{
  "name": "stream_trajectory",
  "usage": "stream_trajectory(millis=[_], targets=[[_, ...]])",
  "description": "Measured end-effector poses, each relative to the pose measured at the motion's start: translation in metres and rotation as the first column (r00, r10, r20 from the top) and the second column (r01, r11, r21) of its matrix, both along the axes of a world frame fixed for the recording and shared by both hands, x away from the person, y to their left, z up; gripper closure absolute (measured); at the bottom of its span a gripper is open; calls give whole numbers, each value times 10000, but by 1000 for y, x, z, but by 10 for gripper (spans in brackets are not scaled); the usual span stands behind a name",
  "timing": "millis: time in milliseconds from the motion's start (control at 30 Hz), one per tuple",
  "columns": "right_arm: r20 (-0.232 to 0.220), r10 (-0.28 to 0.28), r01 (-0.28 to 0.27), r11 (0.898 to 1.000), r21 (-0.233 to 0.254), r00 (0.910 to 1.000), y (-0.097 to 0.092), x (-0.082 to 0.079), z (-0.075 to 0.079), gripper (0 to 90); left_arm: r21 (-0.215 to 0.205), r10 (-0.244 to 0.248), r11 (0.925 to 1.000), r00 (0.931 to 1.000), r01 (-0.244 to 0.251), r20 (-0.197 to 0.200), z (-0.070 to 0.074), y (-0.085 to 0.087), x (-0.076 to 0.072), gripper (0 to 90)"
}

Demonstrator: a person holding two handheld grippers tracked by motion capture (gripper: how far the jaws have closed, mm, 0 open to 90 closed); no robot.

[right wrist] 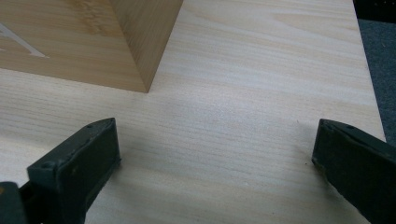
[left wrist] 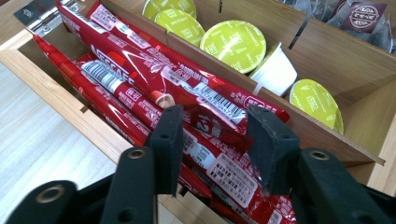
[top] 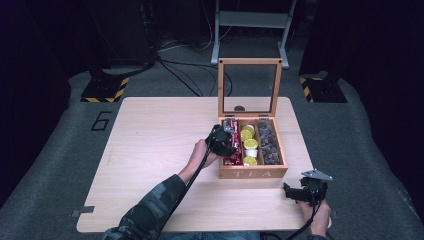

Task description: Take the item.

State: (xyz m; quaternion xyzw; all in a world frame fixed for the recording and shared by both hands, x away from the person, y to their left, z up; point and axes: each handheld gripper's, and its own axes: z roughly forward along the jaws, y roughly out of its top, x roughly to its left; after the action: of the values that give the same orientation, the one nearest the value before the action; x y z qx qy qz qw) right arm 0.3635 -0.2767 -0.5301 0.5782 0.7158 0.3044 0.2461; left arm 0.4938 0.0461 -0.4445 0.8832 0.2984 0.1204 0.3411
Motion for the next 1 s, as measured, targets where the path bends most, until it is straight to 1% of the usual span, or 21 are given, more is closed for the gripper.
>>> stream_trajectory(millis=[267, 333, 400, 467, 533, 633, 767, 967, 1000], targets=[[3, 1, -1, 10000, 0, 10000, 0, 0, 0, 2, -83, 10, 10000, 9998, -12, -197, 0, 3, -3, 703], [3, 2, -2, 10000, -1, 10000, 0, 0, 0, 2, -13, -25, 10000, 9999, 25, -142, 0, 3, -3, 731], [1, 2, -2, 10000, 0, 10000, 0, 0, 0, 2, -35, -74, 10000, 9998, 73, -192, -1, 3, -4, 783], [3, 1, -1, 10000, 0, 10000, 0, 0, 0, 2, 18, -52, 10000, 9999, 53, -99, -1, 3, -5, 808], [3, 2, -2, 10000, -1, 10000, 0, 0, 0, 2, -65, -79, 9999, 9999, 78, -129, -1, 4, -6, 864], [0, 1, -1, 10000, -1, 10000, 0, 0, 0, 2, -72, -106, 9999, 9999, 106, -37, -2, 3, -7, 874], [2, 2, -2, 10000, 1, 10000, 0, 0, 0, 2, -185, -121, 9998, 9999, 123, 86, -1, 5, -8, 880], [5, 5, -5, 10000, 1, 10000, 0, 0, 0, 2, -301, -150, 9994, 9987, 165, 488, 3, 11, -10, 885], [2, 5, -5, 10000, 0, 10000, 0, 0, 0, 2, -375, -166, 9991, 9988, 183, 455, 3, 12, -10, 886]])
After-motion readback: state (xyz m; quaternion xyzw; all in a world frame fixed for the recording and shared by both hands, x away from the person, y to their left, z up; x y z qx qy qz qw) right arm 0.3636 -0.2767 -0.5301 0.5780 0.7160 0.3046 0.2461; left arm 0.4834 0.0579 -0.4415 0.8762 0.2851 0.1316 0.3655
